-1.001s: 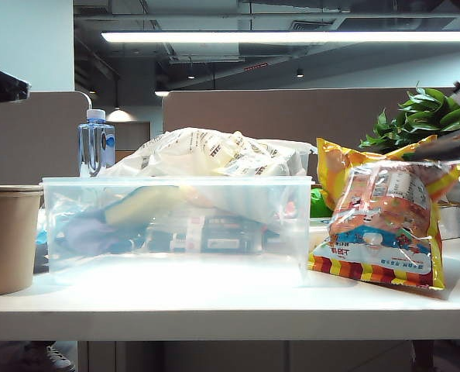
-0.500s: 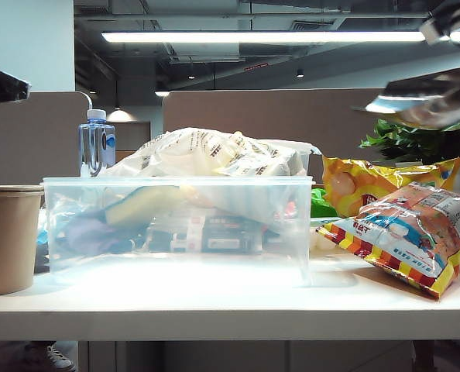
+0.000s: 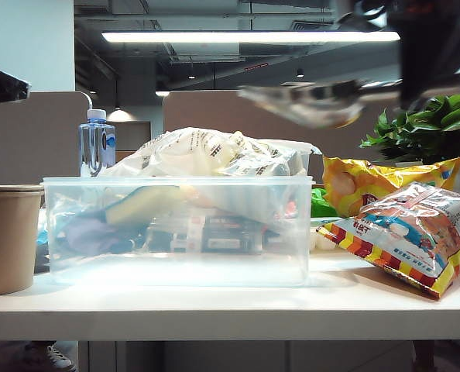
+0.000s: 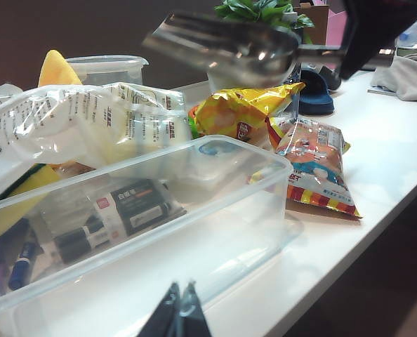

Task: Pick up the metal ice scoop from the table and place it inside the transparent plastic box.

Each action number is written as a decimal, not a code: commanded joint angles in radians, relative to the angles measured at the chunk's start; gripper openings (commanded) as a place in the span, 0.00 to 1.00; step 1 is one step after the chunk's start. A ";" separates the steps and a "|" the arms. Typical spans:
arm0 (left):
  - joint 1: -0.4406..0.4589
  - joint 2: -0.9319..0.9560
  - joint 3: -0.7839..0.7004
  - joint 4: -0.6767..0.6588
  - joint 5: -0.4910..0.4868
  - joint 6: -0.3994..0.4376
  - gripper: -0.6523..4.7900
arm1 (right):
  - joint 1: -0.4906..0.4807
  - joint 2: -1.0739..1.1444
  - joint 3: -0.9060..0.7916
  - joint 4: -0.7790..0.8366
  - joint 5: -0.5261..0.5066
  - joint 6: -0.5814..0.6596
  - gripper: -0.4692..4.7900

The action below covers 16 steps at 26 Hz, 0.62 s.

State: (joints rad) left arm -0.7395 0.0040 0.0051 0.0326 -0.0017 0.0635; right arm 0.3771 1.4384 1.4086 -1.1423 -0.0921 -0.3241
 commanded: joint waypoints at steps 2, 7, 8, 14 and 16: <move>0.002 0.001 0.001 0.006 0.002 0.004 0.11 | 0.085 0.063 0.007 0.015 -0.065 -0.072 0.08; 0.002 0.001 0.002 0.006 0.003 0.004 0.11 | 0.146 0.152 0.049 0.016 -0.060 -0.161 0.08; 0.002 0.001 0.001 0.006 0.002 0.004 0.11 | 0.153 0.158 0.057 0.017 -0.058 -0.175 0.08; 0.002 0.001 0.001 0.006 0.002 0.004 0.11 | 0.201 0.263 0.189 -0.018 0.027 -0.287 0.08; 0.002 0.001 0.002 0.006 0.002 0.004 0.11 | 0.222 0.315 0.238 -0.040 0.098 -0.321 0.08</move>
State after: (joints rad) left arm -0.7395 0.0040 0.0051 0.0326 -0.0017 0.0635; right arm 0.5842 1.7382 1.6234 -1.1748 -0.0406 -0.6159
